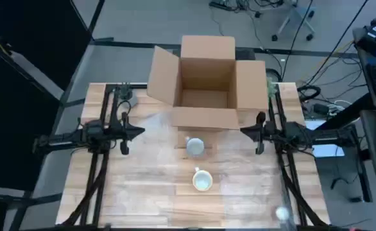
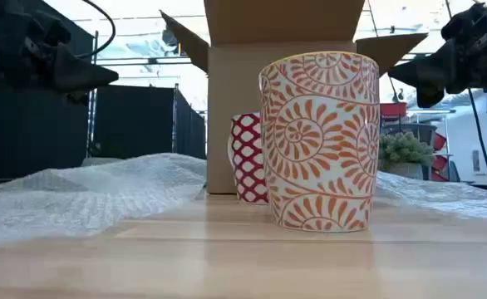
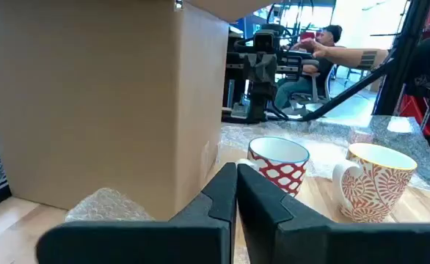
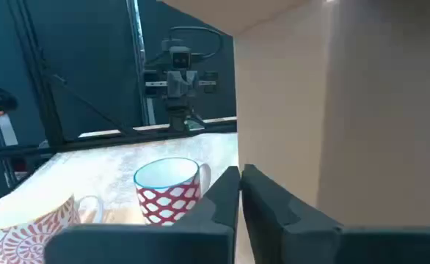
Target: Wrap mug
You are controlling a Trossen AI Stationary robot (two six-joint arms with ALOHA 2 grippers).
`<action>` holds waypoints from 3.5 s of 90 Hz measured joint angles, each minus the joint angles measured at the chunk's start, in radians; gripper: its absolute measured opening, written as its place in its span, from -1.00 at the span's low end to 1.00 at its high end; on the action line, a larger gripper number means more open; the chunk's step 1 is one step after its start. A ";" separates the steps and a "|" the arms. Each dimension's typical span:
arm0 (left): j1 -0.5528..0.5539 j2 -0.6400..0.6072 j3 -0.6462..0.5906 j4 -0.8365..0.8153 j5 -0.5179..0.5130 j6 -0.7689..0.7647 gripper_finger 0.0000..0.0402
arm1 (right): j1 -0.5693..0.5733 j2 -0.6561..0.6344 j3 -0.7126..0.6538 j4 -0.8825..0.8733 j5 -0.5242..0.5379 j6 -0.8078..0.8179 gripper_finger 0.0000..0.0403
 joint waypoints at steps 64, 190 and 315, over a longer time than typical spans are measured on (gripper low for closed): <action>0.000 0.000 0.000 0.000 0.000 0.000 -1.00 | 0.000 0.000 0.000 0.000 0.000 0.000 -0.99; 0.000 0.000 0.000 0.000 0.000 0.000 -1.00 | 0.000 0.000 0.000 0.000 0.000 0.000 -0.99; -0.258 0.448 0.318 0.257 0.035 -0.018 -1.00 | 0.000 0.000 0.000 0.000 0.000 0.000 -0.99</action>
